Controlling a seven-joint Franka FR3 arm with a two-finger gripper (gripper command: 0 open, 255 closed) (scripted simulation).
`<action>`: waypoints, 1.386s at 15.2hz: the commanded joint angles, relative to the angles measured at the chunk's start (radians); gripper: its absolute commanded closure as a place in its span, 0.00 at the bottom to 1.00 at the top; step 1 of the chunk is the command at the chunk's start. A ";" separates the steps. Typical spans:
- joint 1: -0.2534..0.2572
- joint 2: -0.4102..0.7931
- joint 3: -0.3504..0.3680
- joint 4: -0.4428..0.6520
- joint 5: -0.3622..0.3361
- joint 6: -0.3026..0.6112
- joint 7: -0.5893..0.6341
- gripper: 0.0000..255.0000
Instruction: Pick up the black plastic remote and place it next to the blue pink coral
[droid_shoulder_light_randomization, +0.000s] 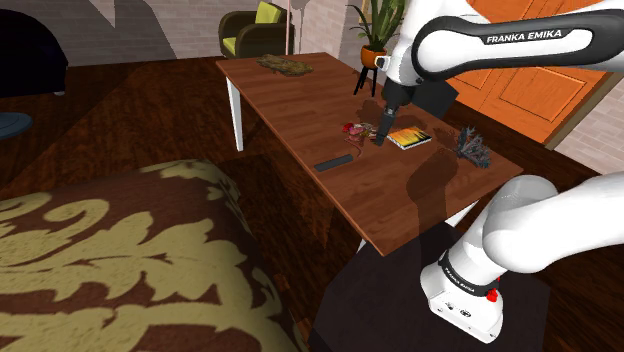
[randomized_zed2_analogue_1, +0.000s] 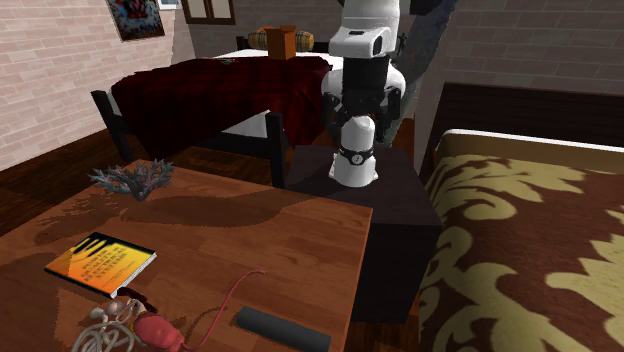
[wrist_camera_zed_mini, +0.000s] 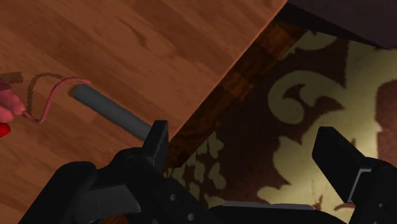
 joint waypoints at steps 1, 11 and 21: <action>0.004 0.057 -0.040 -0.011 -0.023 0.074 -0.088 0.00; 0.057 0.416 -0.208 0.037 -0.028 0.408 -0.510 0.00; 0.055 0.856 -0.224 0.253 0.209 0.627 -1.019 0.00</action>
